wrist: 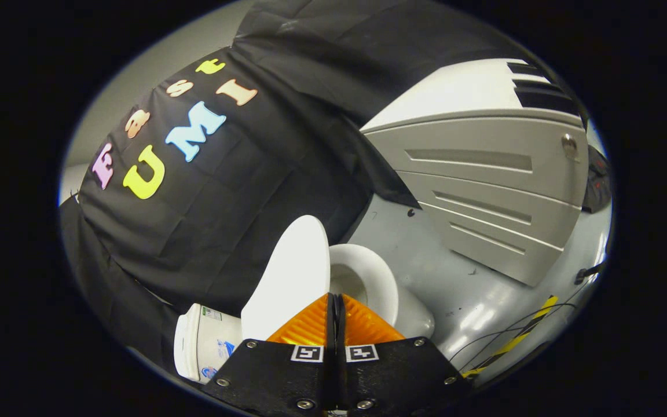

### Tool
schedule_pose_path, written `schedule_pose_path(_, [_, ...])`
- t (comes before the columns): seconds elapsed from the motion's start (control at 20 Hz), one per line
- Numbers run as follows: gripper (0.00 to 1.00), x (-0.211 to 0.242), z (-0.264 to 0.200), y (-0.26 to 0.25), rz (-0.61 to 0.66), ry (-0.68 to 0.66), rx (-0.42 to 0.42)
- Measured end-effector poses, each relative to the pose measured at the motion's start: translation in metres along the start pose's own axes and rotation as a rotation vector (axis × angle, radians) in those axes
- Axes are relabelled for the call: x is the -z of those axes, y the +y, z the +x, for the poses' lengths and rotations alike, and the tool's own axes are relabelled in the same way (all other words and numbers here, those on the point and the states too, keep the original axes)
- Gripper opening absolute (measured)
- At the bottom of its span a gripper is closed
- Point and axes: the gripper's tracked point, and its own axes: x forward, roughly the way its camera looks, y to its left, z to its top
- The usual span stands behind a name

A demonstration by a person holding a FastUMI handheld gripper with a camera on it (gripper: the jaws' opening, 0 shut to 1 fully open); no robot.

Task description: Open the toilet lid.

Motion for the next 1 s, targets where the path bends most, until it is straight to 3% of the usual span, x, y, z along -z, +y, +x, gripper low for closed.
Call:
schedule_pose_path(0.5, [0.00,-0.025,-0.042,0.088,-0.155,-0.073,-0.092])
schedule_pose_path(1.0, [0.00,-0.029,-0.057,0.120,-0.303,-0.093,-0.060])
